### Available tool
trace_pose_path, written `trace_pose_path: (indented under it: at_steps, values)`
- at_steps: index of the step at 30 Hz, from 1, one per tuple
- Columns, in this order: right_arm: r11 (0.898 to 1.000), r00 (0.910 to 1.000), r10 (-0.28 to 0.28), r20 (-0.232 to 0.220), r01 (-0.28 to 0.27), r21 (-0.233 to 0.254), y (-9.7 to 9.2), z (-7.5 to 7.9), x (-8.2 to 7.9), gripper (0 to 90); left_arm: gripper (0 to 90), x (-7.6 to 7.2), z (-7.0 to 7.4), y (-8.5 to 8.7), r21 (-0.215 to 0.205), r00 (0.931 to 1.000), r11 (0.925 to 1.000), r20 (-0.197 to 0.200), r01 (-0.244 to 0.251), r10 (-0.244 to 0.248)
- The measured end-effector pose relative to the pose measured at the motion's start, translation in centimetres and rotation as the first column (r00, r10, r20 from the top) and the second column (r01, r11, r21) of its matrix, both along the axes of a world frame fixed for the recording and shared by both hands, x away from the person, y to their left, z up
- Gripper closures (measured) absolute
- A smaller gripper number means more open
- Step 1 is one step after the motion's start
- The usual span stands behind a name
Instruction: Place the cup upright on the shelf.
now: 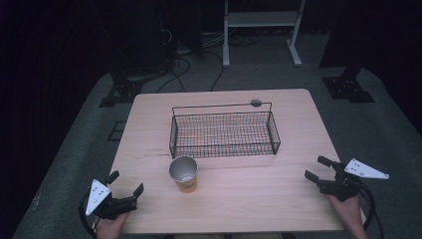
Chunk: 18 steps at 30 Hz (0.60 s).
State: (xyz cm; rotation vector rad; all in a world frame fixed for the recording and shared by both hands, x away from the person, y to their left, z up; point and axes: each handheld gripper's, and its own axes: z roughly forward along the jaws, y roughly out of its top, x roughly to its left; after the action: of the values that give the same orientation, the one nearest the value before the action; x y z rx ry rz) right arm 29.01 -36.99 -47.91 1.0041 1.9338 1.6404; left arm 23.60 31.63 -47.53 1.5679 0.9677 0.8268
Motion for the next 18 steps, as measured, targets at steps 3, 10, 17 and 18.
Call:
trace_pose_path:
  at_steps: [3,10,17,18]
  values:
    - [1.000,1.0000,0.000,0.000,0.000,0.003,-0.1,0.0,0.0,13.8,0.0,-0.3,0.0,-0.1,0.008,0.9999,0.9999,0.003,0.011,-0.011]
    - [1.000,1.0000,0.003,-0.003,-0.003,-0.009,0.1,0.0,0.0,13.8,0.0,-0.4,0.1,-0.7,-0.003,0.9982,0.9983,0.012,0.058,-0.058]
    - [1.000,1.0000,0.004,-0.004,-0.004,-0.007,0.1,0.0,0.0,13.8,0.0,-0.3,0.1,-2.2,0.016,0.9916,0.9915,0.006,0.129,-0.129]
    - [1.000,1.0000,0.004,-0.004,-0.004,-0.007,0.1,0.0,0.0,13.8,0.0,-0.3,0.1,-2.3,0.021,0.9904,0.9902,0.002,0.138,-0.139]
